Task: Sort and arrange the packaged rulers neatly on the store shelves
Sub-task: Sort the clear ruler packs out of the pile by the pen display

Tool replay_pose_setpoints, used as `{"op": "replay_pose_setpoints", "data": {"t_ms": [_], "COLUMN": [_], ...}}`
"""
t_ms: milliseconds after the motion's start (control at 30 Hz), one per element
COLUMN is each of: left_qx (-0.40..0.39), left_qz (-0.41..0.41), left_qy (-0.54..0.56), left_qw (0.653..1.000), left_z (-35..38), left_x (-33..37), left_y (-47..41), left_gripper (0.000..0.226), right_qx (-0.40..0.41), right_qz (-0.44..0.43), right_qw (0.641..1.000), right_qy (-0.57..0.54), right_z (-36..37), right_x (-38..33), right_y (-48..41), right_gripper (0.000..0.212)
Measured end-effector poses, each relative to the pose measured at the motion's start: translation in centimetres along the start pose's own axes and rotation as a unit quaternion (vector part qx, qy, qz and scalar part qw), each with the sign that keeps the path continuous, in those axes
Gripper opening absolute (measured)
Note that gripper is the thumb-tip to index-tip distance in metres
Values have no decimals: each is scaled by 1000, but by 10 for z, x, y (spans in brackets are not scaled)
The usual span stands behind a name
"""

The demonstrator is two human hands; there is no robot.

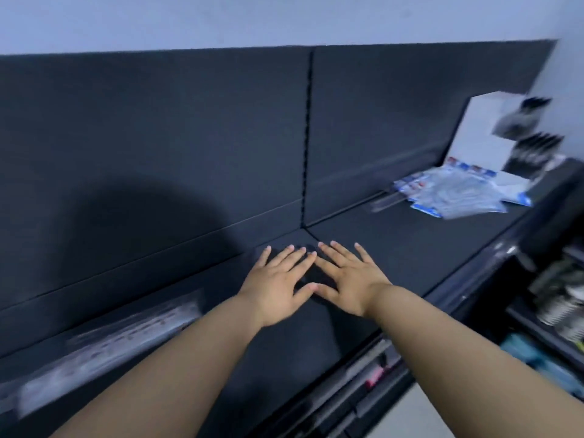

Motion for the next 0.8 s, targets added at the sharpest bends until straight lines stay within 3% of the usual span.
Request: {"op": "replay_pose_setpoints", "data": {"t_ms": [267, 500, 633, 800], "left_qx": [-21, -14, -23, -27], "left_qz": [103, 152, 160, 114], "left_qy": [-10, 8, 0, 13], "left_qw": [994, 988, 987, 993], "left_z": [-15, -29, -26, -18], "left_x": [198, 344, 375, 357], "left_y": [-126, -221, -263, -333], "left_gripper": [61, 60, 60, 59], "right_qx": [14, 20, 13, 3], "right_qz": [135, 195, 201, 175], "right_qw": [990, 979, 976, 981], "right_qy": [-37, -58, -78, -78], "right_z": [21, 39, 47, 48], "right_x": [230, 374, 426, 469], "right_y": [106, 174, 164, 111], "right_gripper": [66, 66, 67, 67]}}
Point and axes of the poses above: each hand's wrist, its own y-axis away from the middle knuckle, its own z-axis out of the palm, x = y × z, the point moved 10 cm from there along -y, towards the middle knuckle, and after that the axes turned 7 degrees about -x, right-handed, at the moved point
